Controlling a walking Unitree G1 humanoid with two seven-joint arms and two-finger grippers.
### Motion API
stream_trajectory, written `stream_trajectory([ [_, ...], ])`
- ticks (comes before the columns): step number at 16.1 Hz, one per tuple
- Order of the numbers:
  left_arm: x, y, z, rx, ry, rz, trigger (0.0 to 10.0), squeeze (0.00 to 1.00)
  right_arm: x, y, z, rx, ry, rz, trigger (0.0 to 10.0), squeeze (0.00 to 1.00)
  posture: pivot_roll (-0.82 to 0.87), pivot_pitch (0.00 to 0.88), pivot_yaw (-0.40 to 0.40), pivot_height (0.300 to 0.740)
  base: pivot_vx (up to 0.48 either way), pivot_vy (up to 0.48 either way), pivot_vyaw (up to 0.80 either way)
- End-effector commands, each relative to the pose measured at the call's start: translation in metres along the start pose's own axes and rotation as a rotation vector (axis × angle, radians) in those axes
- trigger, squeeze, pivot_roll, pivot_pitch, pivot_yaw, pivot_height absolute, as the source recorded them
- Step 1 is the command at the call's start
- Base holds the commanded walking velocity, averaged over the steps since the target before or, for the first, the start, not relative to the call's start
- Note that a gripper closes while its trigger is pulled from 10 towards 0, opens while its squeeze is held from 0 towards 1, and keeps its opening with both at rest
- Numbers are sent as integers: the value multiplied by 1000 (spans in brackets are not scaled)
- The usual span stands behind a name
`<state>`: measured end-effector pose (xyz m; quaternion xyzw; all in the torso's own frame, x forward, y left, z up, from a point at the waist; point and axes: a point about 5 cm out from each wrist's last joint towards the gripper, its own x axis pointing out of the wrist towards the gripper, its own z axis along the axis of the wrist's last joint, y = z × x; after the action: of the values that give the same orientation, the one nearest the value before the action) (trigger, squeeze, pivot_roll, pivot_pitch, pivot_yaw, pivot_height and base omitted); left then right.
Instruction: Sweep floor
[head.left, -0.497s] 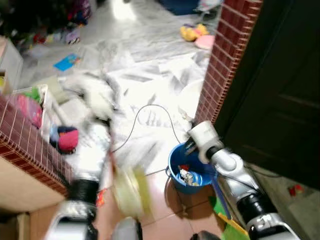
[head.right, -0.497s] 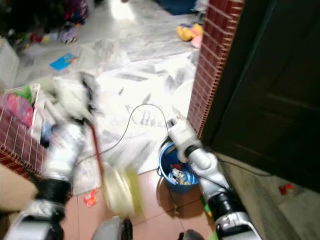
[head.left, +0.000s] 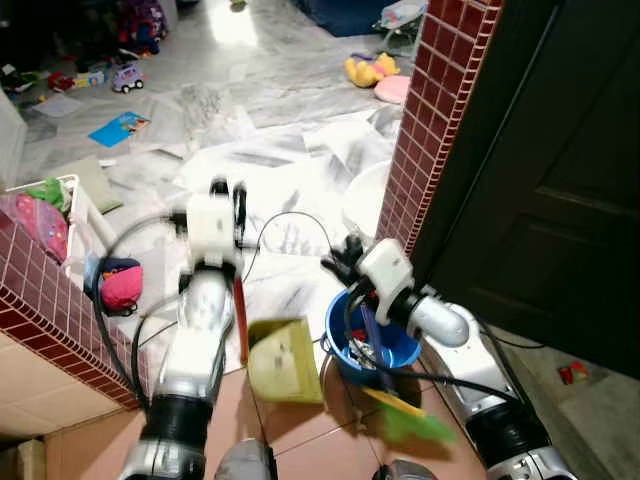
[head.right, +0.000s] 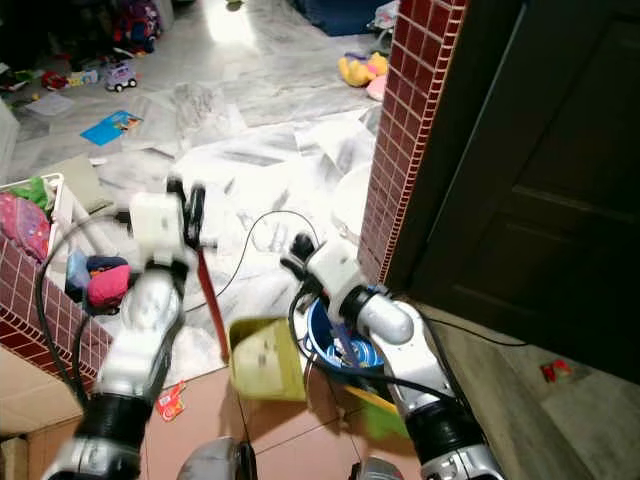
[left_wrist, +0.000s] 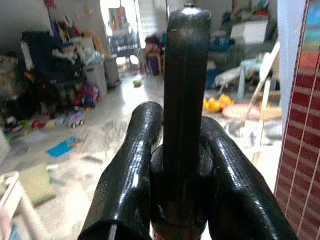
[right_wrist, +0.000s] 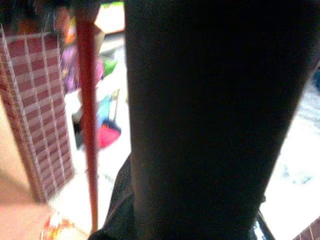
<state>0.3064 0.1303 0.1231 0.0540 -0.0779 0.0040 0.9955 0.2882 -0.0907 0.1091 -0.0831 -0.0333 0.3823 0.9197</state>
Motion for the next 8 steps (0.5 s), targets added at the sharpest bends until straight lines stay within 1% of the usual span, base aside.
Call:
stream_trajectory([
  [1,-2,0,3,38,-12,3,10000,0,5,-2,21,1,-104,-8,10000,0,-22,0,34,740,0,0,0],
  [2,-5,-3,0,32,4,-4,10000,0,8,-5,26,-10,-123,-28,10000,0,-22,0,34,740,0,0,0],
  [3,-6,-6,0,31,8,-14,10000,0,10,-12,31,-10,-145,-83,10000,0,-21,0,30,740,0,0,0],
  [4,-7,-9,0,28,11,-21,10000,0,10,-20,37,-16,-176,-161,10000,0,-20,0,29,740,0,0,0],
  [6,-7,-10,0,23,22,-25,10000,0,8,-31,45,-9,-212,-286,10000,0,-23,0,29,740,0,0,0],
  [8,-6,-9,-3,17,51,-23,10000,0,4,-32,40,-38,-190,-322,10000,0,-26,0,33,740,0,0,0],
])
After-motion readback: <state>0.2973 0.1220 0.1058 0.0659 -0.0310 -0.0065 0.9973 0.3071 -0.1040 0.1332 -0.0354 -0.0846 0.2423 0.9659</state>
